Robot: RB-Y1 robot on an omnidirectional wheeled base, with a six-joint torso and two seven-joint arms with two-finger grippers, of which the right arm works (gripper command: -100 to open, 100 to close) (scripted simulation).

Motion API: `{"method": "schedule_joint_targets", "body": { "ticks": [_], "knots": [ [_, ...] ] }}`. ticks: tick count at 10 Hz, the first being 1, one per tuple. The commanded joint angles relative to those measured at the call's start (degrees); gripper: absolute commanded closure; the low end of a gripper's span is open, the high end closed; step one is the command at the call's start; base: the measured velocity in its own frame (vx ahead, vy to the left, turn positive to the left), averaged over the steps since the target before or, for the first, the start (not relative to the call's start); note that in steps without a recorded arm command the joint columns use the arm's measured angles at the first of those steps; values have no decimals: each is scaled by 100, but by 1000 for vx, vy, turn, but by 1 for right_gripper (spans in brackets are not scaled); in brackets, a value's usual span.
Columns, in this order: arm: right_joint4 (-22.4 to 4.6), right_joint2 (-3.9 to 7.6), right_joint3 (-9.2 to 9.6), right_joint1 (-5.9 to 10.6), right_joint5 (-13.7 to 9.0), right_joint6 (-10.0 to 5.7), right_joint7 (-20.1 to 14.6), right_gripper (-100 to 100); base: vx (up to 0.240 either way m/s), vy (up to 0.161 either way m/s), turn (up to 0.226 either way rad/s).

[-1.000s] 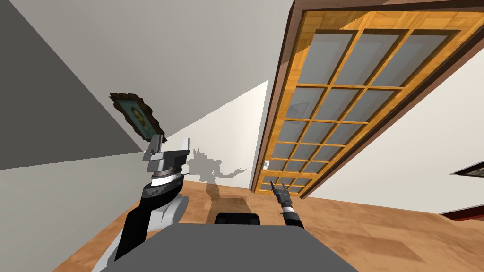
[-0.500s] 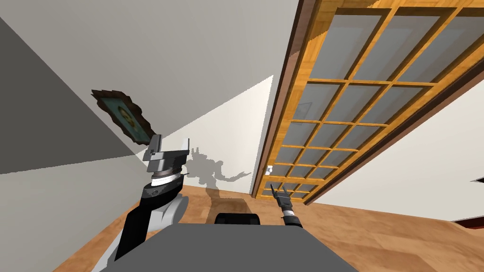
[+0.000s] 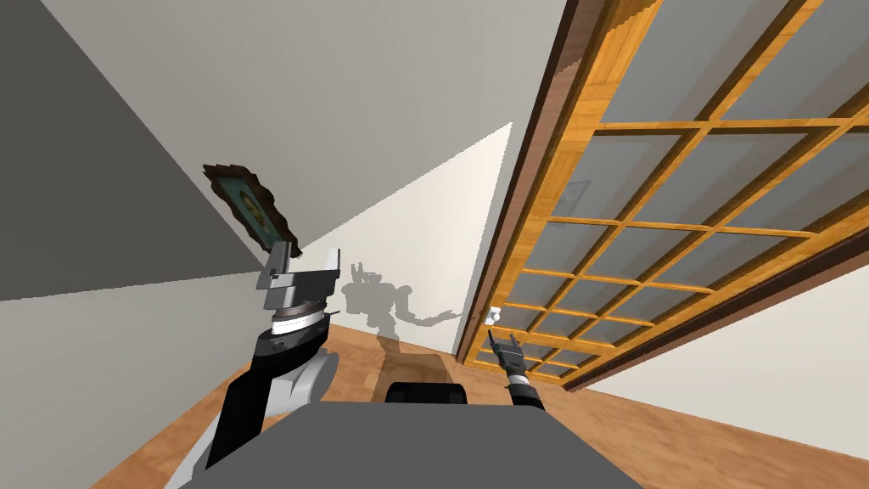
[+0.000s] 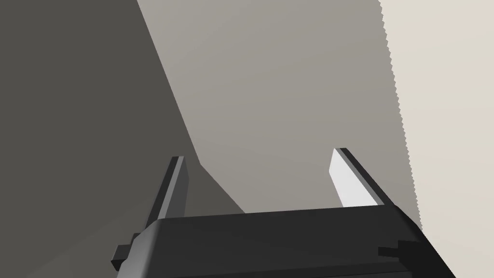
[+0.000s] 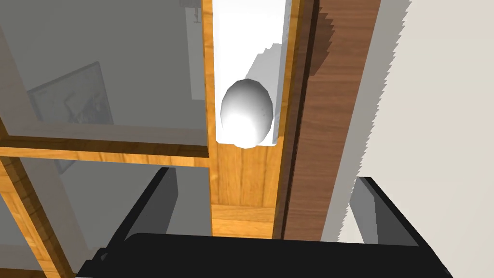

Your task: Pull the door open

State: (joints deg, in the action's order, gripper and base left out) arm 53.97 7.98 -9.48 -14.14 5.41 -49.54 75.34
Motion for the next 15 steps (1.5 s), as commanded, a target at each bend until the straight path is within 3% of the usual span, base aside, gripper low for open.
{"method": "schedule_joint_targets", "body": {
  "ticks": [1, 7, 9, 10, 11, 15],
  "knots": [
    [-98, -27, -159, 110, -85, 47, 94, -100, 6, -40, 199],
    [-503, -204, -808, 585, -429, 236, 505, -100, 11, -50, 215],
    [-603, -249, -970, 703, -515, 283, 607, -100, 11, -67, 266],
    [-586, -235, -909, 665, -482, 251, 569, -100, -1, -30, 48],
    [-586, -235, -909, 665, -482, 251, 569, 100, -1, 5, -44],
    [-586, -235, -909, 665, -482, 251, 569, 100, 1, 4, -4]
  ]
}}
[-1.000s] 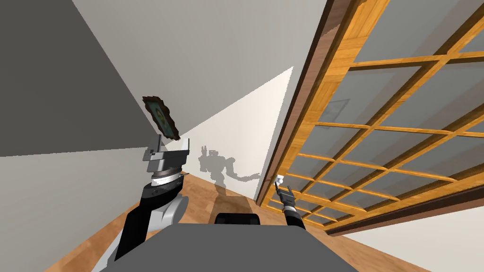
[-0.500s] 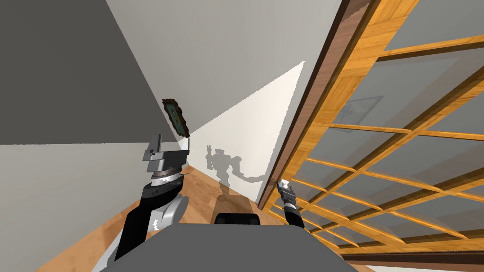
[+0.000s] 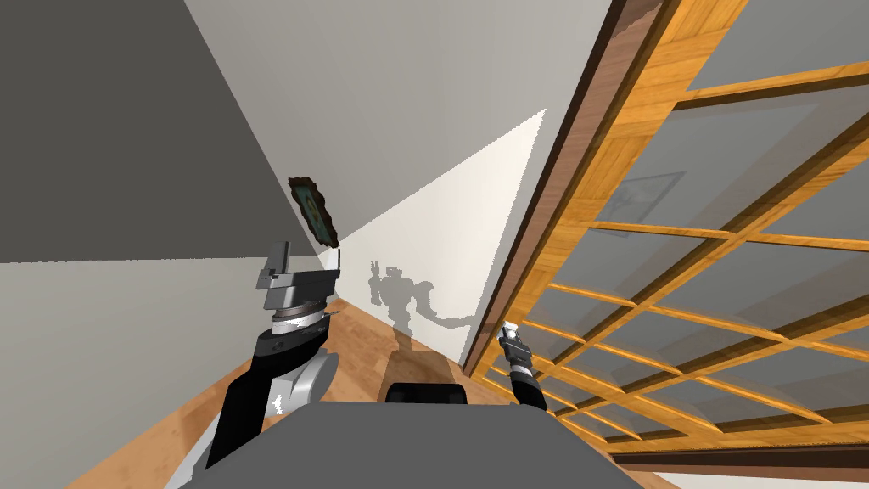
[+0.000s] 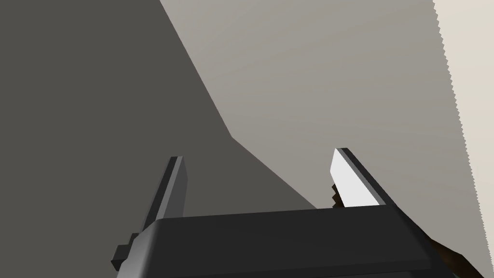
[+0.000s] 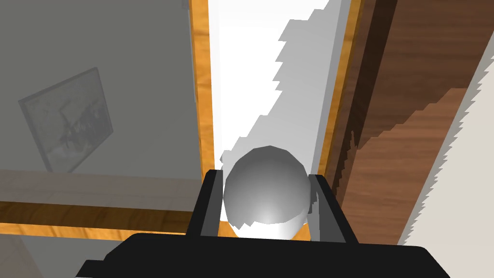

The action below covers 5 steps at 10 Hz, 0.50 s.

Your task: Pull the door open

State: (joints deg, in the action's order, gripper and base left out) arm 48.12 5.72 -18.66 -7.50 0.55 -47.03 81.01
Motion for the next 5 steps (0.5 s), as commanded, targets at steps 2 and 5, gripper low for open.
{"method": "schedule_joint_targets", "body": {
  "ticks": [2, 5],
  "knots": [
    [-15, 17, 37, 11, -40, -6, -189, 100, -7, 0, 5],
    [-36, 40, 86, 26, -93, -15, -443, 100, -18, -2, 8]
  ]
}}
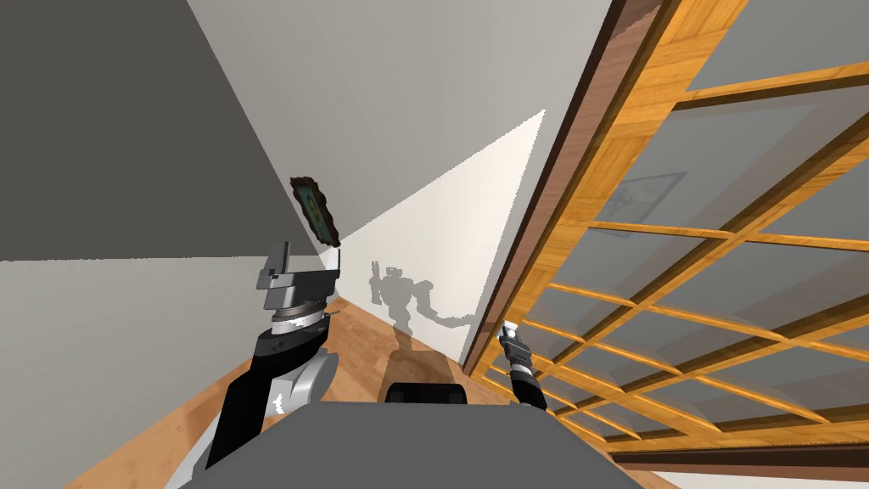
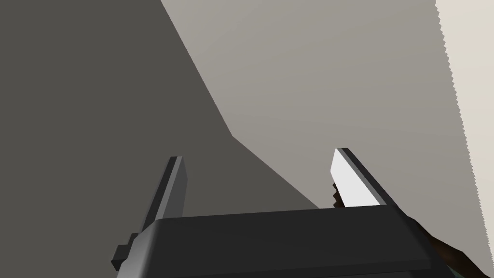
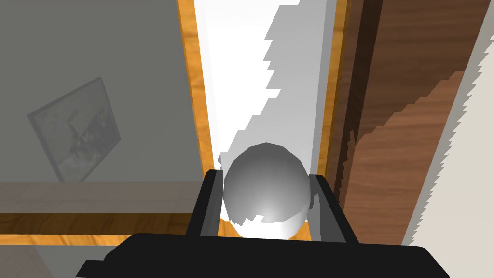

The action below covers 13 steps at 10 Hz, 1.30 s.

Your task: Pull the door open

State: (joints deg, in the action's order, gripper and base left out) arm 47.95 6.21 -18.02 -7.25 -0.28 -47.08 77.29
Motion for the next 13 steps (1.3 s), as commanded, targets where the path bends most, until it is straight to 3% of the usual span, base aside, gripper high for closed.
{"method": "schedule_joint_targets", "body": {
  "ticks": [1, 10, 13],
  "knots": [
    [-33, 7, 55, 11, -46, -15, -243, 100, -19, -2, 13],
    [-115, 97, 251, 70, -258, -50, -1270, 100, -22, -1, 9],
    [-152, 138, 340, 97, -354, -66, -1751, 100, -26, -1, 10]
  ]
}}
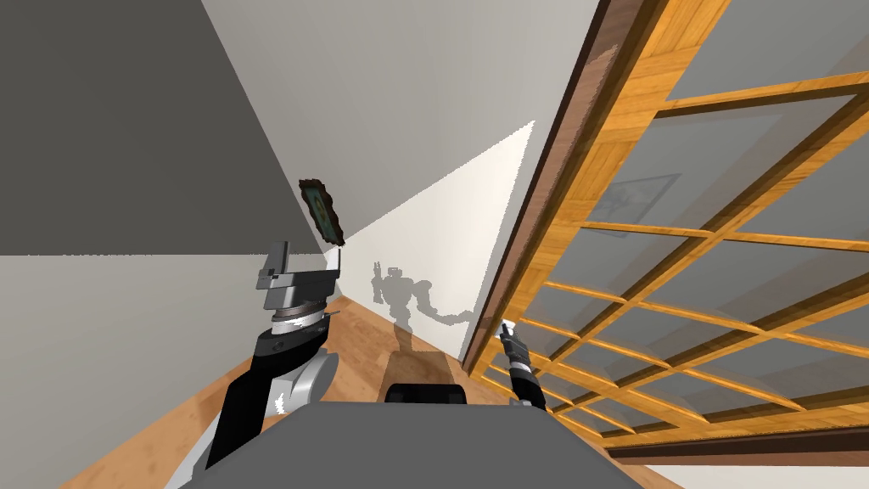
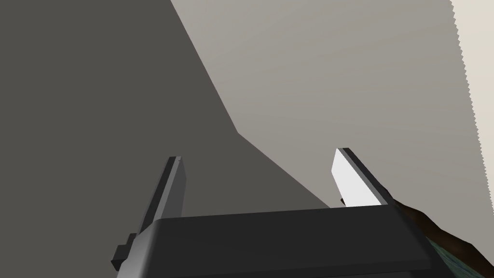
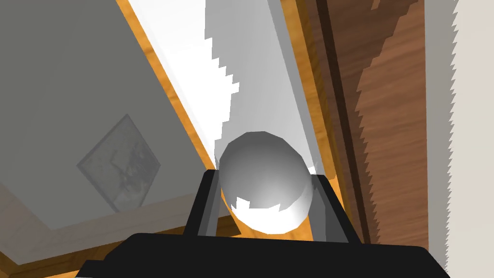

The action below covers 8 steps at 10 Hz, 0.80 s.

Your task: Pull the door open

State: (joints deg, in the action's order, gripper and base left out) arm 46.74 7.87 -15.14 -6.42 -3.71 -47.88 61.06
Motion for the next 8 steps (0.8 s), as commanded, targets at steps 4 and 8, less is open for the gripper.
{"method": "schedule_joint_targets", "body": {
  "ticks": [4, 8],
  "knots": [
    [-82, 27, 174, 51, -143, -8, -751, 100, -29, -5, 15],
    [-111, 59, 244, 72, -218, -20, -1187, 100, -21, 0, 9]
  ]
}}
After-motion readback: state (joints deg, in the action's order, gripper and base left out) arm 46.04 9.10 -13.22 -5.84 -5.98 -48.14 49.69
